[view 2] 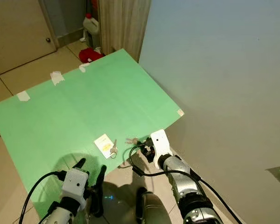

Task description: Hang keys on a hook

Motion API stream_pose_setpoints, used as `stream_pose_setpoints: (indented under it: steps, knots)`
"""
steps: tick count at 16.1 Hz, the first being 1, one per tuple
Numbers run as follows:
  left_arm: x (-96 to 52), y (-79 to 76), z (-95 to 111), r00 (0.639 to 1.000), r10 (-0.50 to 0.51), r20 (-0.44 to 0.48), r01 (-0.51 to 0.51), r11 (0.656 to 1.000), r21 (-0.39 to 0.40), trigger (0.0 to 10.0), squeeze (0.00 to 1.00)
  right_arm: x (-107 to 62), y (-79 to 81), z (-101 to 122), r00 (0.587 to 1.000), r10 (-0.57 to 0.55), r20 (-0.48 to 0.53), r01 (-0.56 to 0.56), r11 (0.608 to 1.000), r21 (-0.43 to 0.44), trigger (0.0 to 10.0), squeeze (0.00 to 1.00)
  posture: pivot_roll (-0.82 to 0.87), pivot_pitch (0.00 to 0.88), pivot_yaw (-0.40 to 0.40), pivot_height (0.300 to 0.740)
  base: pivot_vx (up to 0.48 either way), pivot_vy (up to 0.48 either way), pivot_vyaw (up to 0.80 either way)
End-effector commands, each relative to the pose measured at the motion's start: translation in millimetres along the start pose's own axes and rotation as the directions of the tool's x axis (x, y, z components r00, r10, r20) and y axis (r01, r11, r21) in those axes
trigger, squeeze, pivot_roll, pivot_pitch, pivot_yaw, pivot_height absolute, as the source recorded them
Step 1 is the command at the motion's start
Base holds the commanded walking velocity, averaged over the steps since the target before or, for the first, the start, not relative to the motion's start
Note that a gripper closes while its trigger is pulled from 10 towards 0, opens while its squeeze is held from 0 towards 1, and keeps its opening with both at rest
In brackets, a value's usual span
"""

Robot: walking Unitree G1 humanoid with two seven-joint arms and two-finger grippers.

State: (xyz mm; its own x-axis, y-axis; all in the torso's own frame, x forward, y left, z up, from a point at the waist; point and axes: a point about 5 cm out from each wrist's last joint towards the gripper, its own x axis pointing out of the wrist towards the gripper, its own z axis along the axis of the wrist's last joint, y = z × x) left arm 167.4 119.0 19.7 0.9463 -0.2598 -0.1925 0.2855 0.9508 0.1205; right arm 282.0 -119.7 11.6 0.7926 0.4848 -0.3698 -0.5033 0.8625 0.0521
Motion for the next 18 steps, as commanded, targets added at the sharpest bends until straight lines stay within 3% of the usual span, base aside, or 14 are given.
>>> stream_pose_setpoints:
  steps: [1,4,8,9,10,11,15,18]
  knots:
    - [-4.6,-8.1,-2,1.000,-0.026,0.009,0.027,0.999,-0.039,10.0,0.00,-7.0,-0.8,-10,0.999,0.019,-0.031,-0.019,1.000,-0.001,10.0,1.00,-0.10,0.289,-0.139,0.740,0.000,0.000,0.00]
    - [-4.8,-16.2,-5,0.997,-0.074,0.034,0.076,0.995,-0.068,10.0,0.00,-6.4,1.3,-8,0.998,0.060,-0.034,-0.061,0.998,-0.012,10.0,1.00,-0.10,0.291,-0.143,0.740,0.000,0.000,0.00]
    - [-8.0,-15.1,-11,0.998,-0.054,0.022,0.056,0.995,-0.079,10.0,0.00,-5.7,-0.5,-5,0.996,0.082,-0.042,-0.082,0.997,-0.013,10.0,1.00,-0.10,0.295,-0.147,0.740,0.000,0.000,0.00]
    - [-7.7,-16.1,-11,0.998,-0.056,0.028,0.058,0.994,-0.091,10.0,0.00,-5.6,0.6,-6,0.995,0.087,-0.044,-0.088,0.996,-0.011,10.0,0.76,-0.10,0.295,-0.148,0.740,0.000,0.000,0.00]
    - [-7.0,-17.8,-9,0.997,-0.063,0.039,0.067,0.992,-0.103,10.0,0.00,-5.1,2.0,-6,0.995,0.093,-0.046,-0.093,0.996,-0.009,10.0,0.24,-0.10,0.297,-0.148,0.740,0.000,0.000,0.00]
    - [-5.0,-21.2,-6,0.996,-0.076,0.054,0.082,0.990,-0.111,10.0,0.00,-3.4,3.6,-6,0.994,0.095,-0.050,-0.095,0.995,-0.005,10.0,0.00,-0.10,0.299,-0.149,0.740,0.000,0.000,0.00]
    - [-1.2,-23.1,-1,0.994,-0.079,0.077,0.088,0.989,-0.117,10.0,0.00,3.5,2.7,-1,0.997,0.059,-0.048,-0.054,0.994,0.094,10.0,0.00,-0.10,0.295,-0.148,0.740,0.000,0.000,0.00]
    - [-1.1,-22.9,-1,0.994,-0.076,0.076,0.085,0.989,-0.123,10.0,0.00,3.9,3.3,-2,0.997,0.056,-0.055,-0.050,0.992,0.118,10.0,0.00,-0.09,0.289,-0.146,0.740,0.000,0.000,0.00]
